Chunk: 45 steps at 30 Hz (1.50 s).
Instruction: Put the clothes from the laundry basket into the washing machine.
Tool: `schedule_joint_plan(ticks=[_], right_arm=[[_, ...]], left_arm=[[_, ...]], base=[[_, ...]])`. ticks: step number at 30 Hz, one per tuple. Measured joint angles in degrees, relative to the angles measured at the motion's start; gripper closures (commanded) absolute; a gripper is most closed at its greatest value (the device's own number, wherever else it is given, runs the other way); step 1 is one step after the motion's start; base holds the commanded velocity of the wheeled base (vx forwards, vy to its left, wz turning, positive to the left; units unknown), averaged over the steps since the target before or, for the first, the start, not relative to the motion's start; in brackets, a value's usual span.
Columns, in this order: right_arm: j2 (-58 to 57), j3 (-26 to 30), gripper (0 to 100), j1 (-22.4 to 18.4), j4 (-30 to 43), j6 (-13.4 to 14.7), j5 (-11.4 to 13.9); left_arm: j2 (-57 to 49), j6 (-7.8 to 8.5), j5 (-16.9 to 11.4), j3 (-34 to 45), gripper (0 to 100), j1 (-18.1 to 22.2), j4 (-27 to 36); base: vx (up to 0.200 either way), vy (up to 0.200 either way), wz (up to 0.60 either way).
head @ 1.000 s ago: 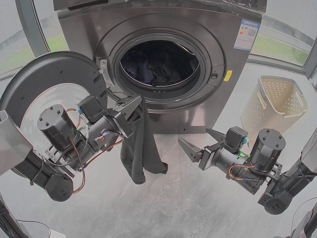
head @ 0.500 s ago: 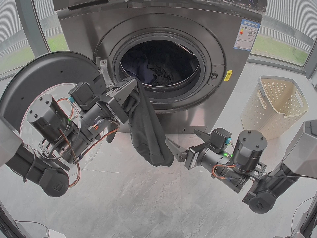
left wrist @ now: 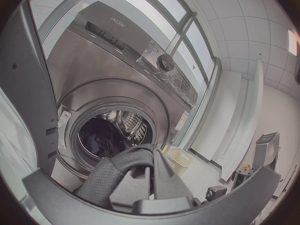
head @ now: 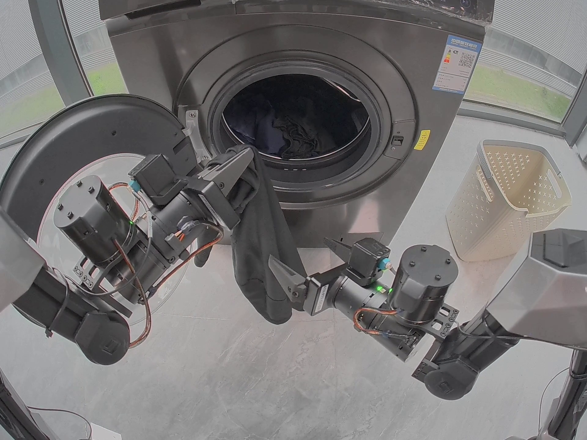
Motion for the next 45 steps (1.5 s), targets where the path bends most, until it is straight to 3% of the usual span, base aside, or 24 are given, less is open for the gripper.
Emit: schedule_joint_plan(ticks=[11, 21, 29, 37, 45], right_arm=[[7.33, -7.00, 0, 2.84, 0.88, -0.27, 2.02], [14.08, -17.86, 0, 3.74, 6.79, -0.18, 2.16], [18.44, -29.32, 0, 3.91, 15.03, 0.68, 0.33], [22.30, -39.19, 0, 4.13, 23.02, 4.19, -0.82], [27.56, -47.37, 0, 1.76, 25.73, 3.94, -1.39]], left_arm=[[0.45, 0.02, 0.04, -0.11, 100, -0.06, 0.00], [1.06, 0.02, 0.80, -0.57, 100, -0.06, -0.04], [1.30, 0.02, 1.13, -0.88, 100, -0.15, -0.04], [1.33, 0.02, 1.24, -0.91, 100, -0.17, -0.04], [1.19, -0.02, 1.24, -0.91, 100, -0.20, -0.09]], base=[[0.000, 0.000, 0.00], [0.000, 0.000, 0.00], [0.000, 0.000, 0.00], [0.000, 0.000, 0.00], [0.000, 0.000, 0.00]])
